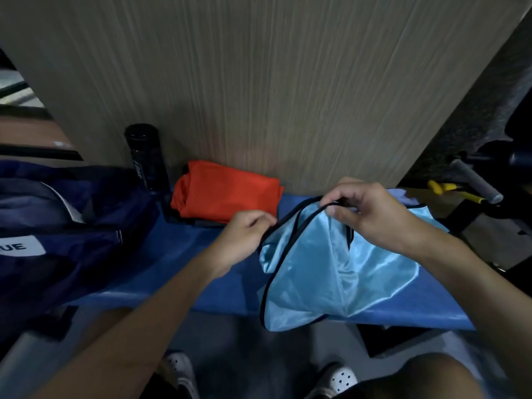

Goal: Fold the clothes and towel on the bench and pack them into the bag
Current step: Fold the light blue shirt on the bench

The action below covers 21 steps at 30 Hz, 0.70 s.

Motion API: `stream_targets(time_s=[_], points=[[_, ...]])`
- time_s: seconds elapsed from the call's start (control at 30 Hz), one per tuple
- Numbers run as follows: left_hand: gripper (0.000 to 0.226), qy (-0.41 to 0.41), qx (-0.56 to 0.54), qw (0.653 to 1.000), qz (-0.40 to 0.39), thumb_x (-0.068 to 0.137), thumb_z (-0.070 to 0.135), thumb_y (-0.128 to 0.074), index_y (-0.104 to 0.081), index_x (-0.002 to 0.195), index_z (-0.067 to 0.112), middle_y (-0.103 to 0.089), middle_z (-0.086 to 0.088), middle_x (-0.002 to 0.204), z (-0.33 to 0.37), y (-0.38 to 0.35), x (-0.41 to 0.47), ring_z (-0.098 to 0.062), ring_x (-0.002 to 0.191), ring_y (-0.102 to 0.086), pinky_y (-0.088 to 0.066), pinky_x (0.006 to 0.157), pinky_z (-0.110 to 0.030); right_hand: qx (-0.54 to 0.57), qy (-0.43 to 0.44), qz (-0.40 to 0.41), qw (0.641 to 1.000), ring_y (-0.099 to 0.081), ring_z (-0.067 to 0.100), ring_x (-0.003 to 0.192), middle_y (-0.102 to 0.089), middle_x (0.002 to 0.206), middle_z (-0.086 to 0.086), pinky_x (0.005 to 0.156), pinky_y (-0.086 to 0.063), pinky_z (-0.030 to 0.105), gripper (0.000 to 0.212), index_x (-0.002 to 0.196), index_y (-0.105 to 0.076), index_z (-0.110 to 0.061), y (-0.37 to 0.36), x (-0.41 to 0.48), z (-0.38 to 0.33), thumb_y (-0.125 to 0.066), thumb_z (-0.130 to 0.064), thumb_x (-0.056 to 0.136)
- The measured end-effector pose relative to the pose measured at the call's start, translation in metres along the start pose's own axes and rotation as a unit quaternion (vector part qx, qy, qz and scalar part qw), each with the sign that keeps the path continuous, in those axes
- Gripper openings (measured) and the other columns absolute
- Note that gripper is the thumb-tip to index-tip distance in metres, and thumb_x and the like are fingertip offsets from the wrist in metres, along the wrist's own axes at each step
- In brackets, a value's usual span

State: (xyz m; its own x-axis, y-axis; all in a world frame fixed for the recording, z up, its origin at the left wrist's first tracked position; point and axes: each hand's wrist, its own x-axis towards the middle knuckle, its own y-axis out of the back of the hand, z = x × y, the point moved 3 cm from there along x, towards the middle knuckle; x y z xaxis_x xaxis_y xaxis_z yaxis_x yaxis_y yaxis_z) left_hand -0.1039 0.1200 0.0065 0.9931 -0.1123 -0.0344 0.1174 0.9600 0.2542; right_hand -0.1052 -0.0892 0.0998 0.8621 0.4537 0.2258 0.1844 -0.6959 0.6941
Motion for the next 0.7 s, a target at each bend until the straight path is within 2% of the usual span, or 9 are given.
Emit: stream_targets(time_s=[0.07, 0.17, 0.23, 0.37, 0.47, 0.57, 0.63, 0.7], points=[[0.031, 0.075, 0.04, 0.996, -0.024, 0.105, 0.018, -0.04, -0.067, 0.091, 0.013, -0.065, 0.002, 0.085, -0.031, 0.0, 0.0, -0.007, 0.078, -0.06, -0.054, 0.079, -0.036, 0.006, -0.001, -0.001, 1.0, -0.06, 0.002, 0.079, -0.061, 0.086, -0.004, 0.075, -0.041, 0.01, 0.026, 0.086, -0.068, -0.029, 0.007, -0.005, 0.004, -0.065, -0.003, 0.09], [0.023, 0.18, 0.085, 0.974, -0.11, 0.105, 0.026, -0.04, -0.061, 0.098, 0.022, -0.065, -0.001, 0.096, -0.06, -0.01, -0.011, -0.015, 0.084, -0.062, -0.057, 0.082, -0.036, 0.005, -0.005, 0.016, 1.0, -0.061, 0.007, 0.078, -0.062, 0.087, -0.002, 0.075, -0.043, 0.015, 0.03, 0.085, -0.068, -0.034, 0.014, -0.012, 0.013, -0.066, -0.005, 0.089], [0.024, 0.241, 0.086, 0.956, -0.146, 0.105, 0.035, -0.039, -0.058, 0.11, 0.02, -0.067, -0.004, 0.103, -0.064, -0.021, -0.022, -0.02, 0.086, -0.067, -0.061, 0.078, -0.036, 0.012, -0.012, 0.029, 0.999, -0.061, 0.008, 0.077, -0.062, 0.086, -0.001, 0.074, -0.045, 0.017, 0.03, 0.085, -0.068, -0.035, 0.017, -0.017, 0.019, -0.067, -0.006, 0.089], [0.039, 0.325, 0.076, 0.928, -0.165, 0.103, 0.047, -0.036, -0.053, 0.122, 0.017, -0.069, -0.014, 0.108, -0.062, -0.034, -0.029, -0.031, 0.08, -0.074, -0.062, 0.066, -0.04, 0.011, -0.012, 0.041, 0.999, -0.06, 0.003, 0.075, -0.061, 0.084, -0.003, 0.071, -0.042, 0.011, 0.029, 0.086, -0.068, -0.033, 0.024, -0.023, 0.021, -0.066, -0.004, 0.089], [0.042, 0.353, 0.034, 0.917, -0.185, 0.101, 0.05, -0.046, -0.055, 0.123, 0.016, -0.069, -0.017, 0.11, -0.06, -0.037, -0.031, -0.036, 0.08, -0.074, -0.061, 0.065, -0.041, 0.018, -0.013, 0.046, 0.999, -0.061, 0.005, 0.076, -0.061, 0.086, -0.002, 0.073, -0.044, 0.012, 0.027, 0.087, -0.069, -0.031, 0.029, -0.024, 0.022, -0.066, -0.004, 0.089], [0.027, 0.357, -0.085, 0.913, -0.175, 0.103, 0.026, -0.051, -0.056, 0.117, 0.004, -0.07, -0.017, 0.107, -0.057, -0.04, -0.035, -0.034, 0.084, -0.074, -0.061, 0.069, -0.047, 0.023, -0.016, 0.054, 0.998, -0.06, 0.007, 0.076, -0.061, 0.085, -0.003, 0.073, -0.046, 0.016, 0.026, 0.086, -0.069, -0.03, 0.032, -0.026, 0.023, -0.066, -0.005, 0.089], [0.025, 0.342, -0.158, 0.915, -0.144, 0.103, 0.015, -0.049, -0.059, 0.114, -0.006, -0.071, -0.017, 0.103, -0.058, -0.042, -0.033, -0.031, 0.087, -0.073, -0.061, 0.071, -0.045, 0.023, -0.014, 0.063, 0.998, -0.06, 0.006, 0.075, -0.061, 0.084, -0.005, 0.072, -0.046, 0.015, 0.025, 0.086, -0.069, -0.03, 0.035, -0.027, 0.021, -0.066, -0.005, 0.089], [0.02, 0.287, -0.175, 0.938, -0.082, 0.101, 0.008, -0.05, -0.065, 0.098, -0.005, -0.07, -0.015, 0.09, -0.06, -0.039, -0.025, -0.024, 0.083, -0.07, -0.06, 0.077, -0.039, 0.028, -0.012, 0.07, 0.997, -0.06, 0.005, 0.074, -0.062, 0.083, -0.004, 0.071, -0.046, 0.014, 0.024, 0.087, -0.069, -0.028, 0.037, -0.029, 0.02, -0.066, -0.004, 0.089]])
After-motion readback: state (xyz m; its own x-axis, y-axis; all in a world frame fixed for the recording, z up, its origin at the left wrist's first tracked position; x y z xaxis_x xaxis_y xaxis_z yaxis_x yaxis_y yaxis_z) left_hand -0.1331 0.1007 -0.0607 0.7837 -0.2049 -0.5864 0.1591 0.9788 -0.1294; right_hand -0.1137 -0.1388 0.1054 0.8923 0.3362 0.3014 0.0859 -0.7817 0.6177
